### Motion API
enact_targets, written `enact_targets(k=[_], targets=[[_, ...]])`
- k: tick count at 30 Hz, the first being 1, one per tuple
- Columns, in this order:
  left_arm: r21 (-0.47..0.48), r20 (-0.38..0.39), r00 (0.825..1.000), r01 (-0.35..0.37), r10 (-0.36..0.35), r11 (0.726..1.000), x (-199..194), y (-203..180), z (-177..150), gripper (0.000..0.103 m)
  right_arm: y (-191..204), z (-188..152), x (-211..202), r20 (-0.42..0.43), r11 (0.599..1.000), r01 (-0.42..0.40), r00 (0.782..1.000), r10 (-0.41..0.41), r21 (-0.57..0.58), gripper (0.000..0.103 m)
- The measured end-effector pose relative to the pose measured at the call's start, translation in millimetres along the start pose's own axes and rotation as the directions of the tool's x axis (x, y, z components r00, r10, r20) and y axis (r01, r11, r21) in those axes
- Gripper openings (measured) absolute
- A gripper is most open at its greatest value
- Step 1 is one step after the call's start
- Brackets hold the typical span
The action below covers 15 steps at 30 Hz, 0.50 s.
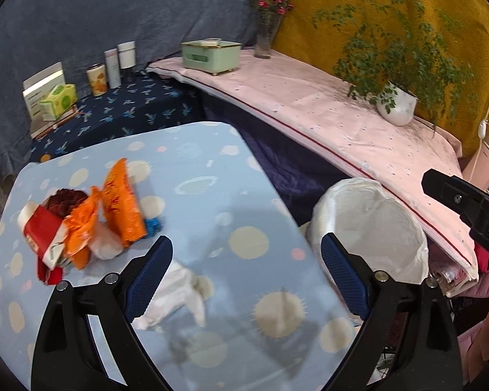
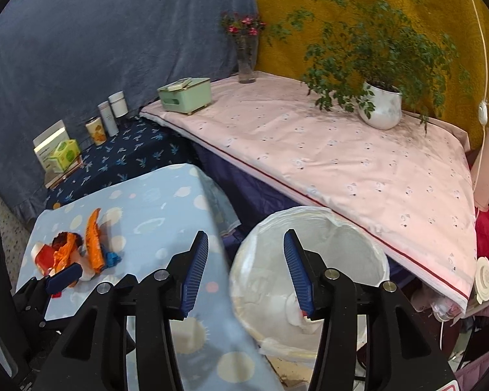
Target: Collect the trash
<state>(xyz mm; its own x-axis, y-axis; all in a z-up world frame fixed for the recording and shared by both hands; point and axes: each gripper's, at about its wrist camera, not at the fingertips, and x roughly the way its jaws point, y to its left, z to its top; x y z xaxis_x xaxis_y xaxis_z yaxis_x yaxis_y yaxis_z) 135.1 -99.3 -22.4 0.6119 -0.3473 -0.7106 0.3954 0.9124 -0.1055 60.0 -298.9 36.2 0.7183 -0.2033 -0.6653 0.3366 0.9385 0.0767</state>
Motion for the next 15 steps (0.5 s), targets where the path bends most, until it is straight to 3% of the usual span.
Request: enact_targets(k=[7, 15], targets=[[-0.062, -0.003, 0.997, -0.082, 0.082, 0.995, -10.3, 50.6, -14.9, 0.088, 43.6, -11.2, 2.1, -0.024, 0.997, -0.053, 0.998, 0.052, -0.052, 0.051], [-0.126, -0.026, 0.98, -0.197, 0.195, 0.972, -20.0, 112.0, -37.6, 0.088, 102.0, -38.5, 20.3, -0.098, 0.984, -0.129, 0.988, 0.117, -0.12, 0.055]])
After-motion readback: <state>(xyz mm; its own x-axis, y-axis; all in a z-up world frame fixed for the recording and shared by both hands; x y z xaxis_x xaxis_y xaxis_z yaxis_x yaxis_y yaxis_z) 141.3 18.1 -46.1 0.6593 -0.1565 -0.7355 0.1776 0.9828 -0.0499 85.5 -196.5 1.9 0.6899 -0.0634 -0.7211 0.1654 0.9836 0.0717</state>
